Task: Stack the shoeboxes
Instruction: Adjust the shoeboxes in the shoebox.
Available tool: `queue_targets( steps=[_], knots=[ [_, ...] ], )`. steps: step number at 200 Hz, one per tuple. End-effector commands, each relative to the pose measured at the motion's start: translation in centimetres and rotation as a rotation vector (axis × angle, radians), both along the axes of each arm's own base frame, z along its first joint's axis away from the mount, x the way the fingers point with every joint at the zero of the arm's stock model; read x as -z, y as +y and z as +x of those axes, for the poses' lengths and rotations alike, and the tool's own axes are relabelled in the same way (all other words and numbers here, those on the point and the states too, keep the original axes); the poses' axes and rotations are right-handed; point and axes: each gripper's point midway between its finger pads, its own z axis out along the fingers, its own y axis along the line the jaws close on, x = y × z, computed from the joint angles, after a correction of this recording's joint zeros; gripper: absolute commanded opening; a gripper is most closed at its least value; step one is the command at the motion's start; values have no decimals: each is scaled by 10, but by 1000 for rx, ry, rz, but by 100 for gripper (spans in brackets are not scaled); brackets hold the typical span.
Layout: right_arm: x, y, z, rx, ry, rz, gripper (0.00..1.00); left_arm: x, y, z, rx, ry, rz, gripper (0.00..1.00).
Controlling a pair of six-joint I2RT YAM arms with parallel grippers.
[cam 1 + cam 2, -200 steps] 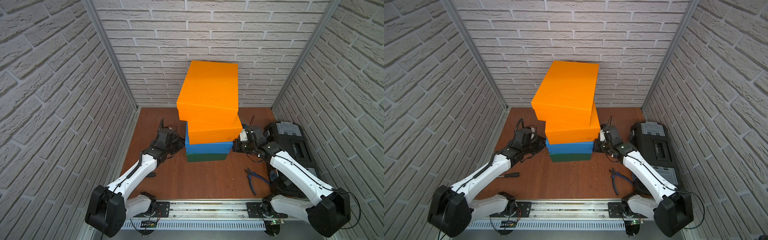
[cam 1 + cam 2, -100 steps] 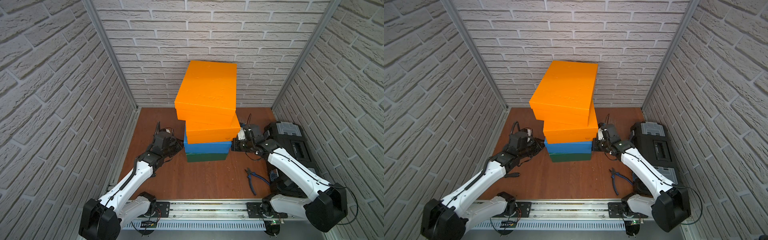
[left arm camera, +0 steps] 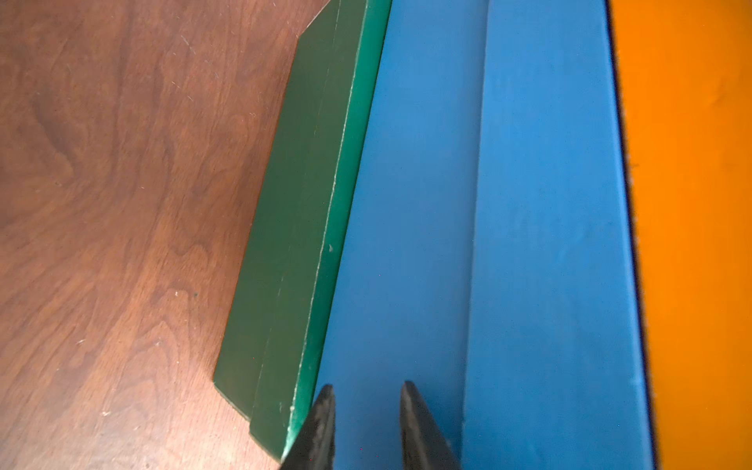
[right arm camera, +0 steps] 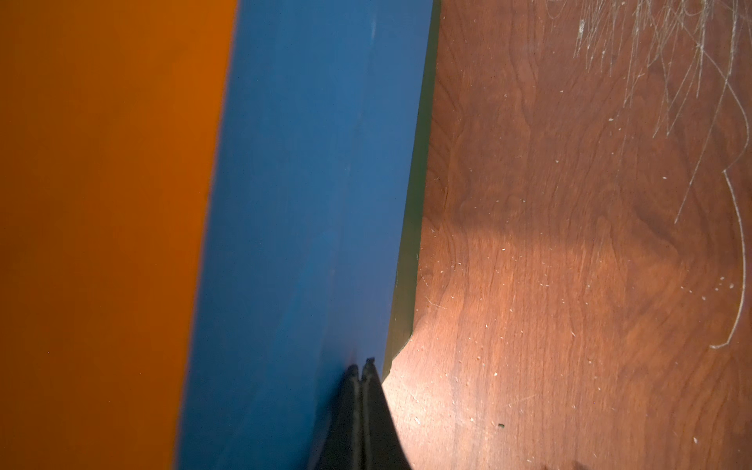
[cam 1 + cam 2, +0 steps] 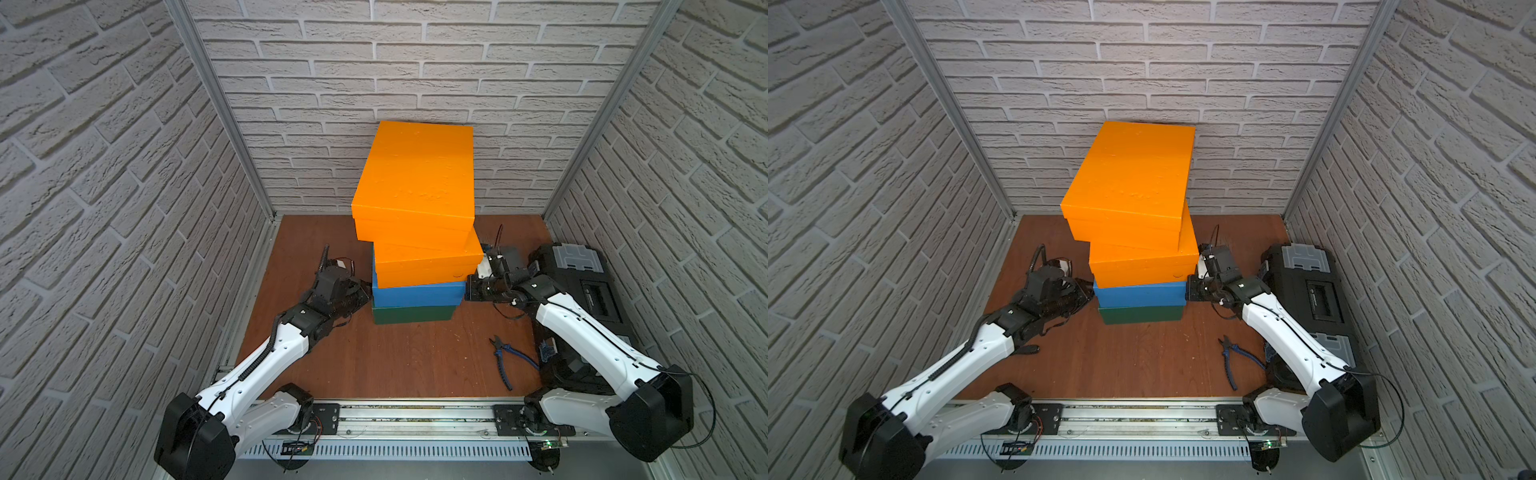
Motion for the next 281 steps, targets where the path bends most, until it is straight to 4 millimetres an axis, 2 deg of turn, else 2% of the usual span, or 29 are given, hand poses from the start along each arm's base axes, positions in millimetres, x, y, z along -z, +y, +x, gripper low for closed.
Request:
queue_targets(
  steps=[1, 112, 175, 230, 281],
  knots=[
    [-24, 29, 1, -99, -56, 113, 3, 3, -16, -13, 88, 25, -15, 29],
    [-25, 37, -7, -108, -47, 146, 3, 7, -2, -25, 49, 39, -8, 29],
    [-24, 35, -2, -105, -52, 119, 3, 5, -10, -21, 65, 38, -21, 29],
    [-12, 36, 5, -110, -32, 110, 3, 2, -10, -20, 65, 28, -25, 29],
    [-22, 37, 11, -116, -53, 121, 3, -4, -17, -17, 79, 16, -38, 29]
  ],
)
